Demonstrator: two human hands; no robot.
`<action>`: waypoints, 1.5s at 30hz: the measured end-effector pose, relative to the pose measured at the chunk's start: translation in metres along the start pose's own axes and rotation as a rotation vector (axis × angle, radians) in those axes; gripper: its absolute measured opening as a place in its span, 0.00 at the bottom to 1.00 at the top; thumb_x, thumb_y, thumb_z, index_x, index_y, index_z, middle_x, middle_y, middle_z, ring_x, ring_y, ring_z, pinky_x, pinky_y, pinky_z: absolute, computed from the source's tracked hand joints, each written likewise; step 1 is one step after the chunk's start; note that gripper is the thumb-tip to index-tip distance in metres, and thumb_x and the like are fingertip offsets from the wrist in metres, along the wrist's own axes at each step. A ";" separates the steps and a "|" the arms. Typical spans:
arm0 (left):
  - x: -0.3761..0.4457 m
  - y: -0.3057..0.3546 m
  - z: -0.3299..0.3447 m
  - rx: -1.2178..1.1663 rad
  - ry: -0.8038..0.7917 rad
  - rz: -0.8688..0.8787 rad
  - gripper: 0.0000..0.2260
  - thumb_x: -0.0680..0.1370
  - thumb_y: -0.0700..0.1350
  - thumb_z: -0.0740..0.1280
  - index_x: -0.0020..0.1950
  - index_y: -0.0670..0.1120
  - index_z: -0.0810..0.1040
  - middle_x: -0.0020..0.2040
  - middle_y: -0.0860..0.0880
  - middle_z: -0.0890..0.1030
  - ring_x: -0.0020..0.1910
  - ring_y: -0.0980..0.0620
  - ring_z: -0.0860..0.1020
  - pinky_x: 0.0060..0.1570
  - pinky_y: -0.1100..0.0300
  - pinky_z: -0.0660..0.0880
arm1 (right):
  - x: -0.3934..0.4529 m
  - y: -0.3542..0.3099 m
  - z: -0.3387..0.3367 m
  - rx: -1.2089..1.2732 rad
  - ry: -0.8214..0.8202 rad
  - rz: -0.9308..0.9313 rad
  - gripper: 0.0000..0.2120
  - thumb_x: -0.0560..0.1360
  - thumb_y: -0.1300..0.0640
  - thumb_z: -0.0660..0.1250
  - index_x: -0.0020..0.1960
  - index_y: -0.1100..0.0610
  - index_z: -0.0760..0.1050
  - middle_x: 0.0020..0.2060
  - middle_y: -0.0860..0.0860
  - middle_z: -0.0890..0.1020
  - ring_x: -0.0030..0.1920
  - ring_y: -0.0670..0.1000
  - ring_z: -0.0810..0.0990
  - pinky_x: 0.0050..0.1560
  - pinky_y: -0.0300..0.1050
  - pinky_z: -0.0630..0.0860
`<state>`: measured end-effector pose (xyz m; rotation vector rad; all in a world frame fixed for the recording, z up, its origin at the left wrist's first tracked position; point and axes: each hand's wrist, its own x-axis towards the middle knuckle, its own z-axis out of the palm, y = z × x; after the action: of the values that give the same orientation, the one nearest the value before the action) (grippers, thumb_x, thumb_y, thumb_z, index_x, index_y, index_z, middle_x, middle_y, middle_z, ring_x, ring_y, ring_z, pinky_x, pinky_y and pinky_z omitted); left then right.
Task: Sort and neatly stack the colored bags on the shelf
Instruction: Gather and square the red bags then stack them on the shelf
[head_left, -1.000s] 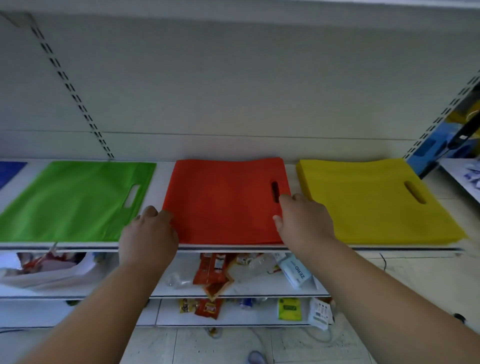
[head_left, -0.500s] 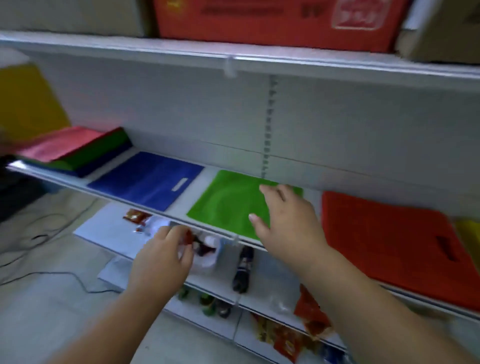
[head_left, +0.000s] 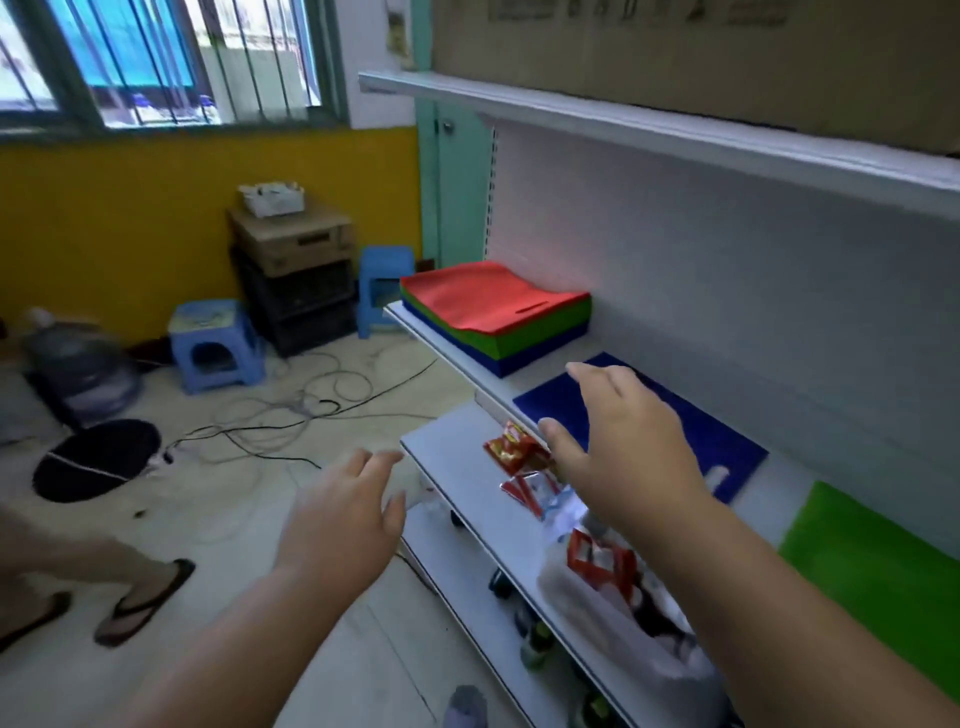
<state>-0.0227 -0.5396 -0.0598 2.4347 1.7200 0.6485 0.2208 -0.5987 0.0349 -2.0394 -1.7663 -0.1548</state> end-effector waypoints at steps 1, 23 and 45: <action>0.017 -0.012 0.004 0.016 -0.005 0.002 0.16 0.77 0.51 0.63 0.64 0.53 0.75 0.56 0.52 0.78 0.52 0.45 0.78 0.42 0.52 0.77 | 0.019 -0.005 0.012 0.001 0.000 -0.009 0.28 0.77 0.41 0.62 0.74 0.52 0.63 0.62 0.50 0.73 0.58 0.52 0.74 0.57 0.52 0.74; 0.402 -0.155 0.089 -0.099 -0.187 0.383 0.16 0.79 0.50 0.62 0.66 0.51 0.73 0.51 0.49 0.78 0.45 0.46 0.78 0.37 0.55 0.73 | 0.267 -0.063 0.166 -0.265 -0.116 0.599 0.24 0.78 0.40 0.58 0.68 0.52 0.67 0.62 0.51 0.73 0.59 0.55 0.73 0.57 0.50 0.72; 0.506 -0.181 0.132 -0.247 -0.358 0.483 0.15 0.78 0.51 0.65 0.65 0.55 0.75 0.59 0.48 0.72 0.42 0.52 0.71 0.37 0.60 0.69 | 0.266 -0.076 0.228 -0.649 -0.016 0.706 0.16 0.75 0.45 0.65 0.54 0.56 0.79 0.42 0.49 0.85 0.41 0.55 0.74 0.41 0.50 0.70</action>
<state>0.0086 0.0121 -0.0903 2.5911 0.8741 0.3942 0.1505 -0.2589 -0.0551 -2.9922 -0.9564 -0.5387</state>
